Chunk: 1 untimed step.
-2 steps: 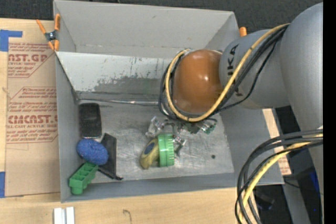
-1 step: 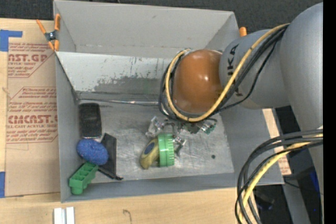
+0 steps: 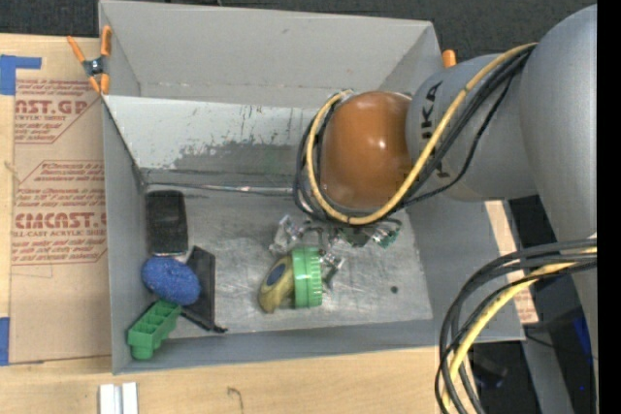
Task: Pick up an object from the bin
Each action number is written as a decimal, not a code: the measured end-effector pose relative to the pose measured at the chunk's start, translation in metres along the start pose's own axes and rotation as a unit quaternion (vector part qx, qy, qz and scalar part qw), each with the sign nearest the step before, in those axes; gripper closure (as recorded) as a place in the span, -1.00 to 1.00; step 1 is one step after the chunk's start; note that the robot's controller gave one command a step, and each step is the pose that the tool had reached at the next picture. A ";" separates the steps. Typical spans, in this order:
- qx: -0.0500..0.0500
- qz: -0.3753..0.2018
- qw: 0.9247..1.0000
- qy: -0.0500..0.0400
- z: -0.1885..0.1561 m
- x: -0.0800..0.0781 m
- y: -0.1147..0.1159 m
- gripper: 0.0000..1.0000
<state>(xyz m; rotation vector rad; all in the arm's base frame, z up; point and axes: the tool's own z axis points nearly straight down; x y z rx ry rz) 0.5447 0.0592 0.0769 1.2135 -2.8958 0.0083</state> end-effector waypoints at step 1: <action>-0.002 0.000 1.000 -0.001 -0.004 0.000 0.002 1.00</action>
Offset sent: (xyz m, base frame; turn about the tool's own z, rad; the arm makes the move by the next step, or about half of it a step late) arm 0.0000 -0.0002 0.0642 0.0000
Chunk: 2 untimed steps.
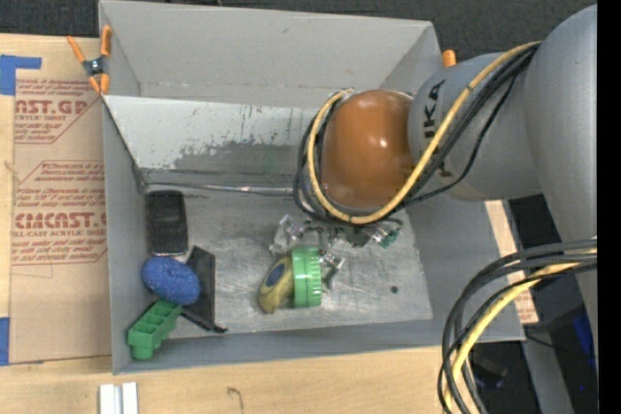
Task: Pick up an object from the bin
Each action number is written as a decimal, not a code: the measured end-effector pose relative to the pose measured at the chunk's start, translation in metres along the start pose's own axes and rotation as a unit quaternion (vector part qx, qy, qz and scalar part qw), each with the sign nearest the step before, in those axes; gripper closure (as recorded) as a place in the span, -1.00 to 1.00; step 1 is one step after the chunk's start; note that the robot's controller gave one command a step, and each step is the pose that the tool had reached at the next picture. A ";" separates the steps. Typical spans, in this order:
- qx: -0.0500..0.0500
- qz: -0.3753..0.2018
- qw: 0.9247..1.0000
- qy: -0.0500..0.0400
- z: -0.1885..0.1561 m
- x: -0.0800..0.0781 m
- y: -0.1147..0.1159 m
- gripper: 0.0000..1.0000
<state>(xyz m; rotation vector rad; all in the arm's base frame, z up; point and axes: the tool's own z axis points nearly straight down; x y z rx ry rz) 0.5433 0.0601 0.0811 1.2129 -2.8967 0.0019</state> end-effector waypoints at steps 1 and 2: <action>-0.002 0.000 1.000 0.001 -0.014 0.000 0.002 1.00; -0.001 0.000 1.000 -0.001 -0.030 0.000 0.001 1.00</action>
Offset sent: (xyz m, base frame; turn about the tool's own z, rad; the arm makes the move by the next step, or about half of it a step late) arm 0.0001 0.0000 0.0583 0.0000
